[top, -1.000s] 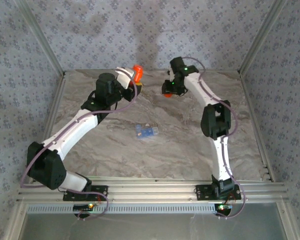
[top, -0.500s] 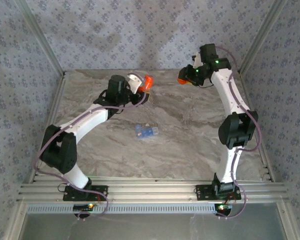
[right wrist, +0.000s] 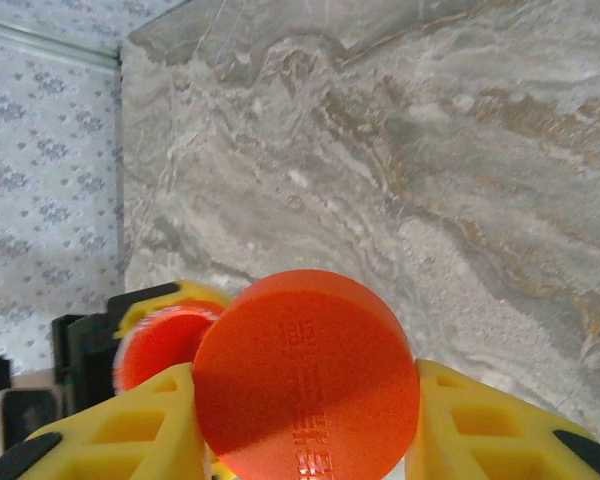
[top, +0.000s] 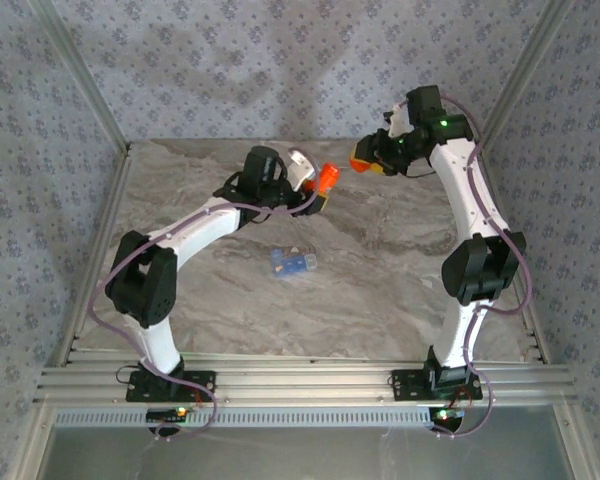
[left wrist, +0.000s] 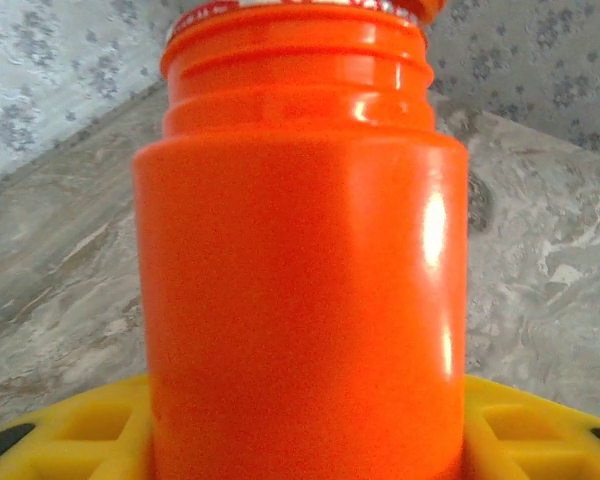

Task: Sort the pills into containers

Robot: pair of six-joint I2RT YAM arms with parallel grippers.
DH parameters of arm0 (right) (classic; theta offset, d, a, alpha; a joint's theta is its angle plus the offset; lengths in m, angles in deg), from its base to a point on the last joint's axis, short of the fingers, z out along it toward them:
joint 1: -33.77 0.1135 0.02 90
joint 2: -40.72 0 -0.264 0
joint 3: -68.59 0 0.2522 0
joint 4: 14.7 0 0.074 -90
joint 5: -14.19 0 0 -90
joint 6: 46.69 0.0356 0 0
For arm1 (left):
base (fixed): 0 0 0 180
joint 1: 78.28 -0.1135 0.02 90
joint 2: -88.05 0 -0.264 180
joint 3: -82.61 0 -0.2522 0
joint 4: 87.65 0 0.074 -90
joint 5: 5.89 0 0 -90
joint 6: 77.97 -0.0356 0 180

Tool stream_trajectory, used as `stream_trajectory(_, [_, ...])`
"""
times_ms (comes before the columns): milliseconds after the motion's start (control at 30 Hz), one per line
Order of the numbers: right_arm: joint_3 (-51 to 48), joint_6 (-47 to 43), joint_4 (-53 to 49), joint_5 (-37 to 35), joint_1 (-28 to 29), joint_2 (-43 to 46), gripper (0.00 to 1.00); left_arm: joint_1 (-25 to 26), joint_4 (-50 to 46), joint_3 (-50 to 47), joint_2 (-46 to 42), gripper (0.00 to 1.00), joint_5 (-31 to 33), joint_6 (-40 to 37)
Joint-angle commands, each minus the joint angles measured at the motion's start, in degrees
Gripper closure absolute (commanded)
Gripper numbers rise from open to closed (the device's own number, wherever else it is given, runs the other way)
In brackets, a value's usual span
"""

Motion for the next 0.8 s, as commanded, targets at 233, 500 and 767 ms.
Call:
stream_trajectory(233, [3.98, -5.45, -6.81, 11.63, -0.54, -1.74, 0.58, 1.71, -5.87, 4.02, 2.01, 1.00, -0.43, -7.83])
stream_trajectory(500, [3.36, -6.66, -8.11, 12.23, -0.34, -3.19, 0.58, 1.84, -6.71, 4.28, 1.92, 1.00, 0.70, -8.88])
stream_trajectory(767, [1.68, -8.15, -8.76, 12.28, 1.20, -3.96, 0.58, 1.87, -7.24, 4.72, 0.96, 1.00, 1.06, -9.73])
